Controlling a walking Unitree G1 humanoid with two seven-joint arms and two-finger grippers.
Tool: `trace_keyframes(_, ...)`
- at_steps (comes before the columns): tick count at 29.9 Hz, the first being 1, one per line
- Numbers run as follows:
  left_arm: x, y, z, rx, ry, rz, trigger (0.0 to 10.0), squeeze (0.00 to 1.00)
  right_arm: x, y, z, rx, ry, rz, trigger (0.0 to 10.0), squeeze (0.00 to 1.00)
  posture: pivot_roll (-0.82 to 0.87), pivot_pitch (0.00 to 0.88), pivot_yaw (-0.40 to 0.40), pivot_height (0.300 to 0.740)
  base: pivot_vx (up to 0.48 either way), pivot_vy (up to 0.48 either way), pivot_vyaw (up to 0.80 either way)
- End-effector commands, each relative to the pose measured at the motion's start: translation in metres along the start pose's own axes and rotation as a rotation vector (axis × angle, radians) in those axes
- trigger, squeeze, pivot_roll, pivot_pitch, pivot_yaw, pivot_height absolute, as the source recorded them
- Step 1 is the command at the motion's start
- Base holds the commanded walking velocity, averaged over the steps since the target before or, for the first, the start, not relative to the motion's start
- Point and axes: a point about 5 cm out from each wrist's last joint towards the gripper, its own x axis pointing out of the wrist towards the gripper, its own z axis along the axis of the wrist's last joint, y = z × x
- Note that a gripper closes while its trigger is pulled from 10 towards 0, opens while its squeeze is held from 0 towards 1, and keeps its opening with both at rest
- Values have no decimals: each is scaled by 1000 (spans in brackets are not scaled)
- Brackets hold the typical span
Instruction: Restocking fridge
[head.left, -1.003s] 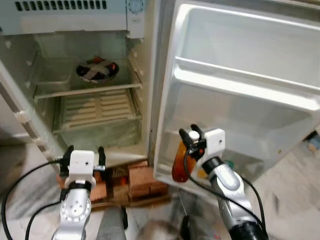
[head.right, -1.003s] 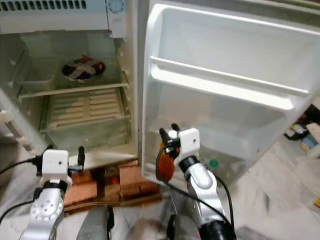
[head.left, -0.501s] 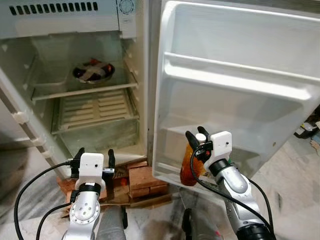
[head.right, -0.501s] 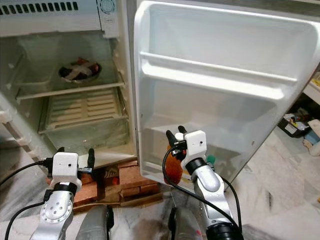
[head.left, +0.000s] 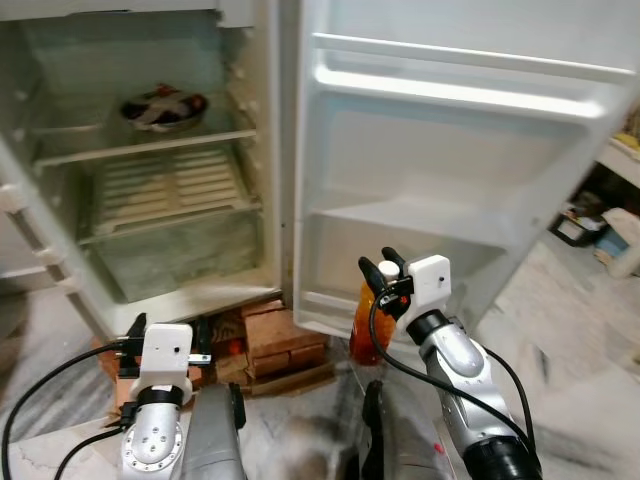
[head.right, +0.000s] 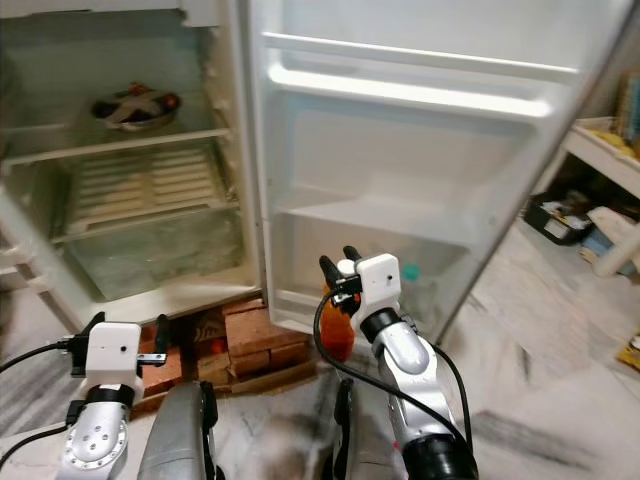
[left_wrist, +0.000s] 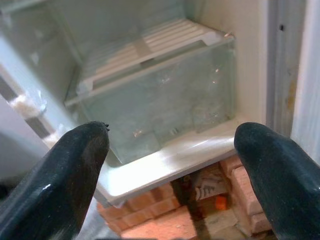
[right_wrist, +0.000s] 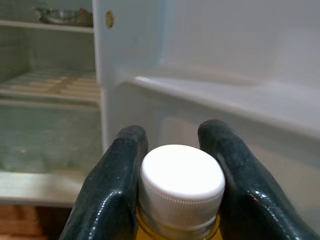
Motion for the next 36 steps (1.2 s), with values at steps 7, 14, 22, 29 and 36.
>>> trace_keyframes(7,-15,2,4,31,5,10,10000,0,40,11,24,-66,-83,42,10000,0,152,100,-66,544,0,0,0)
trace_keyframes(14,-13,5,7,0,14,37,10000,0,44,11,29,-84,-108,64,10000,0,158,94,-83,544,0,-36,0)
trace_keyframes(22,-8,2,10,-12,16,29,10000,0,37,17,24,-77,-141,87,10000,0,142,93,-76,544,0,-346,0)
trace_keyframes(29,-5,2,11,-33,6,35,10000,0,37,18,25,-70,-151,96,10000,0,143,90,-74,544,0,-270,0)
trace_keyframes(36,-10,11,5,0,52,109,10000,0,36,25,23,-39,-150,147,10000,0,151,97,-78,544,0,0,0)
